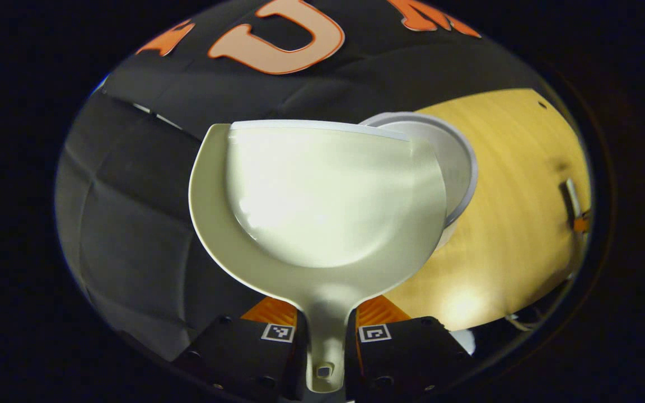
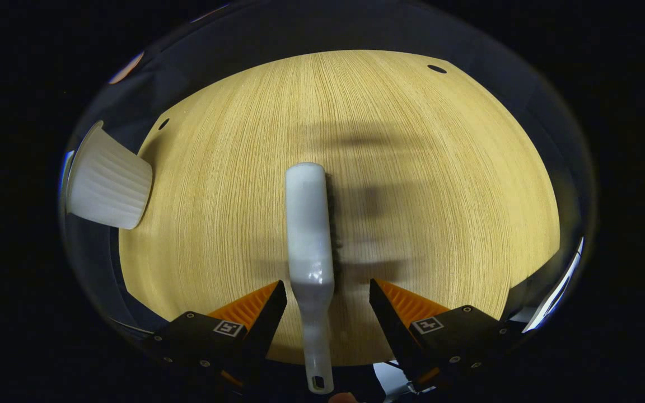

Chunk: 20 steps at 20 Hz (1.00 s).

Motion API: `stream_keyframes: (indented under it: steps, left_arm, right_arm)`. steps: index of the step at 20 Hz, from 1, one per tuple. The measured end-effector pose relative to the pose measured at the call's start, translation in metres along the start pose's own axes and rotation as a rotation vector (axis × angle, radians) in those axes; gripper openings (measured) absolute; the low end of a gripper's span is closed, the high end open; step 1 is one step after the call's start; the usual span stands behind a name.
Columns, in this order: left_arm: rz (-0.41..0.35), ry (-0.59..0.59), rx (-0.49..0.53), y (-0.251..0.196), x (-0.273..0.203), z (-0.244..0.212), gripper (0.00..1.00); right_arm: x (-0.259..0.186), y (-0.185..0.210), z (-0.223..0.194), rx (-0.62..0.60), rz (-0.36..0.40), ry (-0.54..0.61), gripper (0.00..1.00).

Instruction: Pick up the small broom and dustpan from the desktop, sweep the trash into the dustpan with the broom, and then empty the trash into the garbage bin.

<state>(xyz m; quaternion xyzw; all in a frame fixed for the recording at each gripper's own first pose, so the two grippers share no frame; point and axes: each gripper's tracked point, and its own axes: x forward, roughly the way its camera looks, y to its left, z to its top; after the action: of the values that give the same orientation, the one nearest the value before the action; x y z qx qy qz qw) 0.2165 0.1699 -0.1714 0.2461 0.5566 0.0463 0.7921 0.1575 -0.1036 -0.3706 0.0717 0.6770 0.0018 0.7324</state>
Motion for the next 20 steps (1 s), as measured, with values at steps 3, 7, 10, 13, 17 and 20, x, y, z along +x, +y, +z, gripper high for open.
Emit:
stream_keyframes:
  steps: [3, 7, 10, 13, 17, 20]
  left_arm:
    - [-0.251, 0.003, -0.154, -0.078, 0.004, 0.03, 0.27]
    - [-0.429, -0.003, -0.203, -0.17, 0.008, 0.081, 0.27]
    - [-0.499, -0.02, -0.185, -0.217, -0.014, 0.068, 0.28]
    - [-0.52, -0.09, -0.13, -0.255, -0.015, 0.086, 0.28]
    - [-0.595, -0.033, -0.091, -0.32, -0.003, 0.069, 0.28]
    - [-0.594, 0.066, -0.088, -0.361, 0.027, 0.044, 0.28]
  right_arm:
    - [-0.005, 0.0, 0.004, -0.004, -0.013, -0.016, 0.93]
    - [-0.008, -0.002, 0.004, -0.009, -0.016, -0.022, 0.93]
    - [-0.01, -0.006, 0.002, -0.018, -0.02, -0.022, 0.93]
    - [-0.013, -0.01, 0.002, -0.022, -0.024, -0.028, 0.93]
    - [-0.015, -0.017, 0.001, -0.021, -0.03, -0.037, 0.93]
    - [-0.017, -0.021, 0.0, -0.02, -0.03, -0.039, 0.93]
